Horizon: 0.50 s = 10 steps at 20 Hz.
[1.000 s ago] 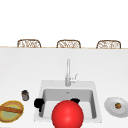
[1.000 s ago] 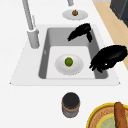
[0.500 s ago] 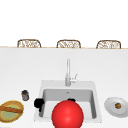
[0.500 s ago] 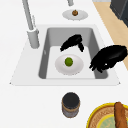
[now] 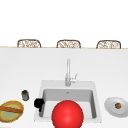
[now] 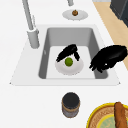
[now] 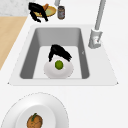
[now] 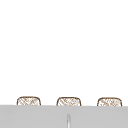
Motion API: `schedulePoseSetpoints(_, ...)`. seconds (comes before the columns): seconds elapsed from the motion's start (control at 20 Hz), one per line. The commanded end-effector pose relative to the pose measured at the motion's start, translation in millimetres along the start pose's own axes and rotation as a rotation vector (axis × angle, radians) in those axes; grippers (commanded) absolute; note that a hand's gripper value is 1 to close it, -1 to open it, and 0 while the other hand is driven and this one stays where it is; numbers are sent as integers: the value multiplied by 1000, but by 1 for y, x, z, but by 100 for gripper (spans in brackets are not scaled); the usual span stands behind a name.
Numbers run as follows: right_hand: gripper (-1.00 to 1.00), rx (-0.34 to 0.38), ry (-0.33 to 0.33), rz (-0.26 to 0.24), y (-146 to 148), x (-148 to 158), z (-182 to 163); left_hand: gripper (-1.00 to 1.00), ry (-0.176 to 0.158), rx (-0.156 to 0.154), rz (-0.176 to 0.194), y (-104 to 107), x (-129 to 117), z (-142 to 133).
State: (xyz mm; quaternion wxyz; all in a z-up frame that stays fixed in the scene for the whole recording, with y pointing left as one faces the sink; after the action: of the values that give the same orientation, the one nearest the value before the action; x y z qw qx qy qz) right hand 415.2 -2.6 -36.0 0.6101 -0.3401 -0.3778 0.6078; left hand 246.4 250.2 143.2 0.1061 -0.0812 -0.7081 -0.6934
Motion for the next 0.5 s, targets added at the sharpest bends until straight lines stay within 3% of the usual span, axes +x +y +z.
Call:
schedulePoseSetpoints(0.0,-100,12,-33,-61,20,-16,-10,0,0,0,0,0,0,0)
schedulePoseSetpoints(0.2,-100,-5,-91,-118,22,-29,-6,0,0,0,0,0,0,0)
schedulePoseSetpoints(0.25,-100,-8,-78,-86,20,-20,-7,0,0,0,0,0,0,0)
schedulePoseSetpoints(0.35,-100,33,-51,-77,22,-17,-8,0,0,0,0,0,0,0)
schedulePoseSetpoints(0.45,-100,19,-48,-60,30,-28,-17,0,0,0,0,0,0,0)
